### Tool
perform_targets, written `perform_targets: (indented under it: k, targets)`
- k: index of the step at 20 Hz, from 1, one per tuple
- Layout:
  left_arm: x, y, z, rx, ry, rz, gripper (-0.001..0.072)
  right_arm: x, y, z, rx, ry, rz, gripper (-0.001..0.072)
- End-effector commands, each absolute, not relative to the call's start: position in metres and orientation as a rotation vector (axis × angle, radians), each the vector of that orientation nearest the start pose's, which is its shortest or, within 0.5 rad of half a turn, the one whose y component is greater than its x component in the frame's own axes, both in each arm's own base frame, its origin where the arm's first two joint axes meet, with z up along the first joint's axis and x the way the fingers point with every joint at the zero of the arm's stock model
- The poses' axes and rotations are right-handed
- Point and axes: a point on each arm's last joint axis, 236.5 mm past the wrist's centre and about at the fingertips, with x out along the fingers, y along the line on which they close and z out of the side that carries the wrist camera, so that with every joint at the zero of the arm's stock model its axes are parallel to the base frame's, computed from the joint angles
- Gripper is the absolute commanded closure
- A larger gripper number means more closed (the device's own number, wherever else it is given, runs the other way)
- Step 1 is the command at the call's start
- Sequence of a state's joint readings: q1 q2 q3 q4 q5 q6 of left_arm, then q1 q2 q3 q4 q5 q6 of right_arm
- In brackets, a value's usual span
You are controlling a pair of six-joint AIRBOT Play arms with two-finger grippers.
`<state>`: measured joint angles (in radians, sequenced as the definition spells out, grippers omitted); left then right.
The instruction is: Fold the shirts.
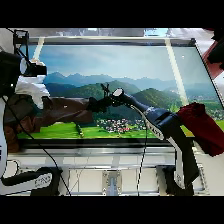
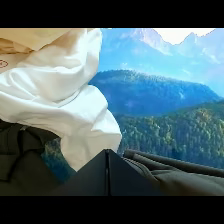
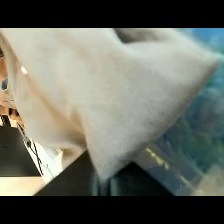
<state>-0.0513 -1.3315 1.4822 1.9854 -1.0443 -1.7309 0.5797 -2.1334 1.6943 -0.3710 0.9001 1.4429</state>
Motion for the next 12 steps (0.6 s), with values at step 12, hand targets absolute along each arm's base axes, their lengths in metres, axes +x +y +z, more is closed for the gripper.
perform_targets:
  k: [12]
  targets:
    - [0.470, 0.057, 0.139, 0.264, 0.889, 0.239, 0.0694, 0.534, 0.216, 0.044, 0.518, 1.081, 0.483, 0.0685]
